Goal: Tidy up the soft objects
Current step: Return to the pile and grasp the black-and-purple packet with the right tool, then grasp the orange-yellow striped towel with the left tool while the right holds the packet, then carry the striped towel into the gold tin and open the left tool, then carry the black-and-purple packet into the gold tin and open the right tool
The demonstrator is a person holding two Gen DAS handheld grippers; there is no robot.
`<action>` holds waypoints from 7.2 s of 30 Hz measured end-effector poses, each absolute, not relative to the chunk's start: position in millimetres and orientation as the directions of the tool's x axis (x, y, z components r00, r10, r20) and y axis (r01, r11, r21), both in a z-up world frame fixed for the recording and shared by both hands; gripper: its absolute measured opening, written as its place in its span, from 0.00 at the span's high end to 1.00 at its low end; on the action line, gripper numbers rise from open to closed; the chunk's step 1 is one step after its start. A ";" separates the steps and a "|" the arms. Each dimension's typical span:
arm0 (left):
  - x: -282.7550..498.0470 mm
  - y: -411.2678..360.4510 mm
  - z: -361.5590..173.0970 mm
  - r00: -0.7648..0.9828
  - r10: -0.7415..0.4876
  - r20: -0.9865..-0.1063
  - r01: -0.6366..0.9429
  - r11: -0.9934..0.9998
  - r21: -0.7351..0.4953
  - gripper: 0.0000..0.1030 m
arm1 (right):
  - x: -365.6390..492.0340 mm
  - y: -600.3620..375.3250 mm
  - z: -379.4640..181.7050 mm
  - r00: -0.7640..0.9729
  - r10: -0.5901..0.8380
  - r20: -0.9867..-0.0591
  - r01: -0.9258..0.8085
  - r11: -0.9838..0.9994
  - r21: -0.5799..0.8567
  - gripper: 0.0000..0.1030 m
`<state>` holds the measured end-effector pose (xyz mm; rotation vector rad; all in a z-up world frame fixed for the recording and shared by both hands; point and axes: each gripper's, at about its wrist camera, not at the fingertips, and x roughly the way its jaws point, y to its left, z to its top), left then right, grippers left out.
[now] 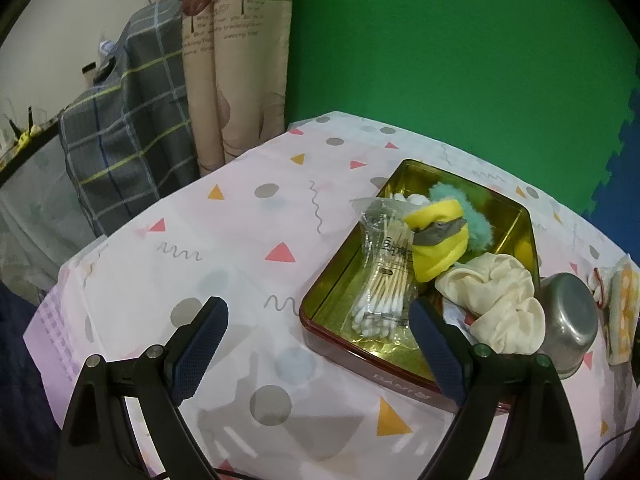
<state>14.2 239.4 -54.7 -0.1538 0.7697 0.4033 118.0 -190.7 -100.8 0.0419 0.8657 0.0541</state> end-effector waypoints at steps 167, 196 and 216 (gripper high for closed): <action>117.8 177.0 -48.9 0.576 0.047 -0.816 0.053 0.994 0.095 0.43 | 18.4 -283.7 -118.4 0.633 -0.051 -0.772 0.102 0.995 0.018 0.76; 15.4 203.9 -51.4 0.631 0.171 -0.757 -0.174 0.982 0.077 0.36 | 19.7 -281.7 -118.2 0.627 -0.071 -0.776 0.100 0.995 -0.011 0.76; 4.8 222.6 -61.3 0.643 0.239 -0.728 -0.273 0.959 0.074 0.26 | 18.6 -271.1 -113.7 0.616 -0.101 -0.781 0.120 0.992 -0.033 0.77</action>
